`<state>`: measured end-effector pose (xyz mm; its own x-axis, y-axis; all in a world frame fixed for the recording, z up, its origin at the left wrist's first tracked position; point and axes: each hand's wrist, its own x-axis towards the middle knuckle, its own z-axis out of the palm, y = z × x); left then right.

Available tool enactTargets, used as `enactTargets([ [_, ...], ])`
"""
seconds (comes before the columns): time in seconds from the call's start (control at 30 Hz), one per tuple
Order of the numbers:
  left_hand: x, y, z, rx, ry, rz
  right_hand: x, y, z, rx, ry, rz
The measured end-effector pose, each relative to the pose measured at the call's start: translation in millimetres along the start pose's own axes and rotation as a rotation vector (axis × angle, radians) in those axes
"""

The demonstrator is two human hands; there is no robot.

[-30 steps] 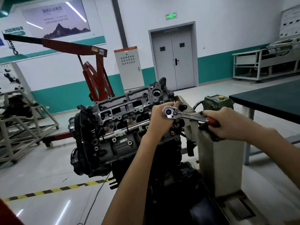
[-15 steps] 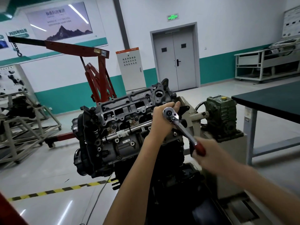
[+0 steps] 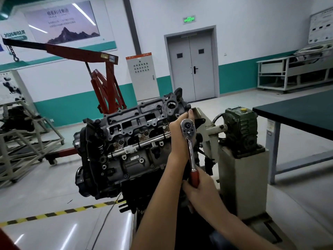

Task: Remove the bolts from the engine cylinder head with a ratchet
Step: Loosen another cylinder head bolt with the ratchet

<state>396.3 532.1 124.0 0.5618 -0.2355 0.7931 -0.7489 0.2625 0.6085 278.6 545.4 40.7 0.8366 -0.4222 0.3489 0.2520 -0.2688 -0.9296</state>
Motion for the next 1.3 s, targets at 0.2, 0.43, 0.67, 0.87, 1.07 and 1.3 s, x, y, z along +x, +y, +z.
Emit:
enactTargets([
  [0.2, 11, 0, -19, 0.123, -0.282, 0.02, 30, -24, -93, -0.583, -0.133, -0.143],
  [0.43, 14, 0, -17, 0.149, -0.248, 0.028, 74, -43, -144, -1.031, -0.186, -0.291],
  [0.67, 3, 3, 5, 0.033, 0.063, -0.029, 6, 3, -10, -0.099, 0.054, -0.031],
  [0.87, 10, 4, -12, 0.118, -0.198, -0.019, 26, -15, -77, -0.482, -0.084, -0.139],
  [1.07, 16, -1, -21, 0.153, -0.301, 0.013, 70, -46, -144, -1.082, -0.145, -0.331],
  [1.3, 6, -2, 3, 0.061, -0.027, -0.012, 6, -1, -30, -0.222, 0.088, -0.022],
])
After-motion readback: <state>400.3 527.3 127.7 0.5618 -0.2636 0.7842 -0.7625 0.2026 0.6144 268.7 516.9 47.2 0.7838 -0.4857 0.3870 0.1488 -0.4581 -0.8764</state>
